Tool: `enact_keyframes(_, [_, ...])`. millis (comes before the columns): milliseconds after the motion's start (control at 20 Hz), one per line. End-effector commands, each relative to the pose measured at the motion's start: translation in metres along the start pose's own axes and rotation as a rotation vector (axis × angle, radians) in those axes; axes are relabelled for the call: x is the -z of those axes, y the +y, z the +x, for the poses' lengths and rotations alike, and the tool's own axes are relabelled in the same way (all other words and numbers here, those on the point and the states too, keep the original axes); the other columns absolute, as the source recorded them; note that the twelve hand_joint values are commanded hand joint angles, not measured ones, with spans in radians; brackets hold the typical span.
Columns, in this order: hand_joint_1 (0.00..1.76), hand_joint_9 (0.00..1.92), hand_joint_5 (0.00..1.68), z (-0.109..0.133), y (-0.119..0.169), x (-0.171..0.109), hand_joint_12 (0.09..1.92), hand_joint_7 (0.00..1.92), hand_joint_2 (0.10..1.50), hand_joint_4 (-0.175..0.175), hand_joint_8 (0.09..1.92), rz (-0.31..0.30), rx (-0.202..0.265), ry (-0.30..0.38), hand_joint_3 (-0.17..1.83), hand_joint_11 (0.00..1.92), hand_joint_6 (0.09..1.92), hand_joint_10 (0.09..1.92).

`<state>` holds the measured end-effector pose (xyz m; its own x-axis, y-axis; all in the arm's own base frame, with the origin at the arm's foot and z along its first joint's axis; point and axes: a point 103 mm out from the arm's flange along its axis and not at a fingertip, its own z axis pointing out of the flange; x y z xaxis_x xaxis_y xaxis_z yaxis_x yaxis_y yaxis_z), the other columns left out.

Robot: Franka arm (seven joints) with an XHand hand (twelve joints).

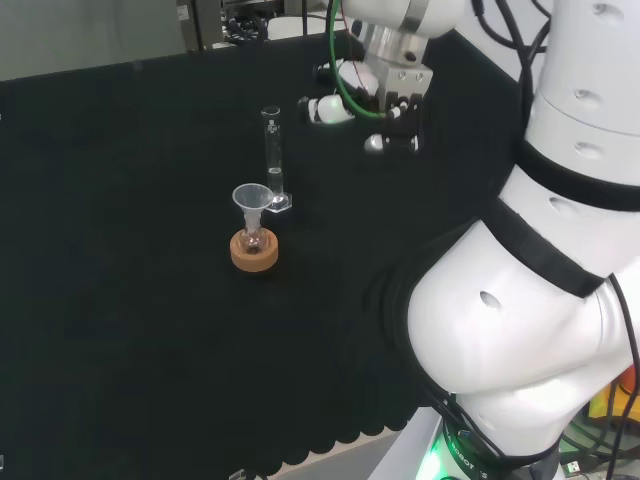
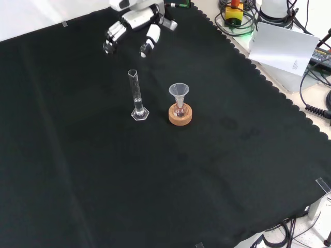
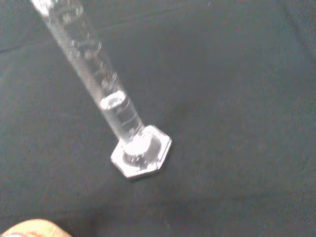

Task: Pick up the graduated cylinder.

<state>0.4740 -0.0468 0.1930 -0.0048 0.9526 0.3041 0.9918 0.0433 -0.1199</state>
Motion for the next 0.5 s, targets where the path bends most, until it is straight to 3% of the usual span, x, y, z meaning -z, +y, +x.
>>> enact_keyframes(50, [0.44, 0.43, 0.33, 0.002, 0.008, -0.028, 1.39, 0.16, 0.96, -0.031, 0.66, -0.03, 0.068, 0.08, 0.22, 0.2, 0.09, 0.7])
enact_keyframes(300, [0.56, 0.47, 0.31, -0.002, 0.01, -0.042, 1.37, 0.17, 0.92, -0.028, 0.67, -0.031, 0.122, 0.148, 0.21, 0.25, 0.09, 0.68])
enact_keyframes(500, [0.66, 0.54, 0.28, -0.004, 0.015, -0.055, 1.35, 0.19, 0.88, -0.029, 0.66, 0.007, 0.136, 0.208, 0.23, 0.29, 0.09, 0.63])
